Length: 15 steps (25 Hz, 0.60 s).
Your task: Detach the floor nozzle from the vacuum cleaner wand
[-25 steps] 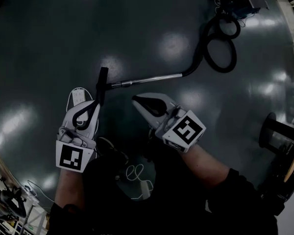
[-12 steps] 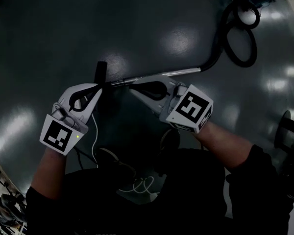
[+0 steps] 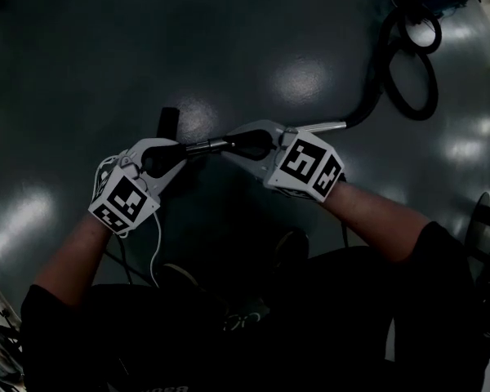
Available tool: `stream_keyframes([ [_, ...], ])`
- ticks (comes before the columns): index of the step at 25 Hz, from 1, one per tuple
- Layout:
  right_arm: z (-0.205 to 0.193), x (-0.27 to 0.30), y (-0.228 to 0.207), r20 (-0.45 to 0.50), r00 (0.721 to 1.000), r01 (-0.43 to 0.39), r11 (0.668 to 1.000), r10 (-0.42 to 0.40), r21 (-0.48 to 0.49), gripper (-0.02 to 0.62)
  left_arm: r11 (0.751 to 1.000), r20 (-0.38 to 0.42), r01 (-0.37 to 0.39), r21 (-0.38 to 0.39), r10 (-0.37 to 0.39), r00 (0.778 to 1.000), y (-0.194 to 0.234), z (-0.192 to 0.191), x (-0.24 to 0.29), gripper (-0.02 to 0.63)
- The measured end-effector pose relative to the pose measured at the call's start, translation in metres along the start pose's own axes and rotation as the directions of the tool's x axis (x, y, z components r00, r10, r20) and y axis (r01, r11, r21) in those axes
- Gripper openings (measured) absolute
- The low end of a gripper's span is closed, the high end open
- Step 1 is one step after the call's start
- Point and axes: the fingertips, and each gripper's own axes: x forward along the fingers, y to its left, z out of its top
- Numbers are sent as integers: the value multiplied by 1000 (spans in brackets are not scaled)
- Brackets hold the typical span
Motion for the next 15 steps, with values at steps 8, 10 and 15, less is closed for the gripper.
stream_keyframes([
  [8, -86, 62, -10, -318, 948, -54, 972, -22, -228, 192, 980, -305, 69, 184, -10, 952, -6, -95, 65, 203],
  [10, -114, 76, -10, -408, 911, -91, 941, -54, -326, 216, 971, -362, 74, 226, 13, 932, -5, -112, 74, 230],
  [15, -158, 108, -25, -503, 851, -134, 867, -147, -480, 241, 944, -470, 105, 313, 58, 881, -5, -147, 86, 236],
])
